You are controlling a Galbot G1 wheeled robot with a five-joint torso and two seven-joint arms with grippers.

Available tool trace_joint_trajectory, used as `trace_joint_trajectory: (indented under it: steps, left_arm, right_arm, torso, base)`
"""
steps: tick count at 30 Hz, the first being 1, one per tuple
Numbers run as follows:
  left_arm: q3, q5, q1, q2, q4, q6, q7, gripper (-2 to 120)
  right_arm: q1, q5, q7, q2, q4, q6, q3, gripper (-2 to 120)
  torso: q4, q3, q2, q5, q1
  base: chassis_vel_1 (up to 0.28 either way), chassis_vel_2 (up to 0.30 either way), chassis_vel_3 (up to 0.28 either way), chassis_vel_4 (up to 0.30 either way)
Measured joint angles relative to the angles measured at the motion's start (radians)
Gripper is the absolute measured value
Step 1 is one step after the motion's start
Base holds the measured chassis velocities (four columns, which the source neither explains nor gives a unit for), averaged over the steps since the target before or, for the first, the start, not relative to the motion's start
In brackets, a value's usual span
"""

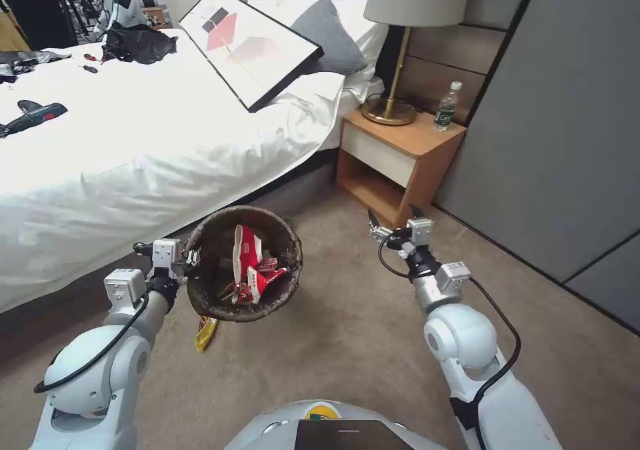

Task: Pick up the trash bin, then pick up the garbage from the floor and place it into the trash bin.

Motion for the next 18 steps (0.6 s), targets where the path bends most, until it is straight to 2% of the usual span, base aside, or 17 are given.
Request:
trace_joint_trajectory:
  steps: [18]
  left_arm:
    - [0.0, 0.002, 0.0, -0.001, 0.0, -0.003, 0.002, 3]
  right_arm:
    - [0.018, 0.018, 0.0, 0.001, -0.023, -0.001, 0.039, 100]
  torso:
    - [0.0, 0.0, 0.0, -0.0001, 0.0]
  base:
    - [0.012, 0.01, 0.009, 0.012]
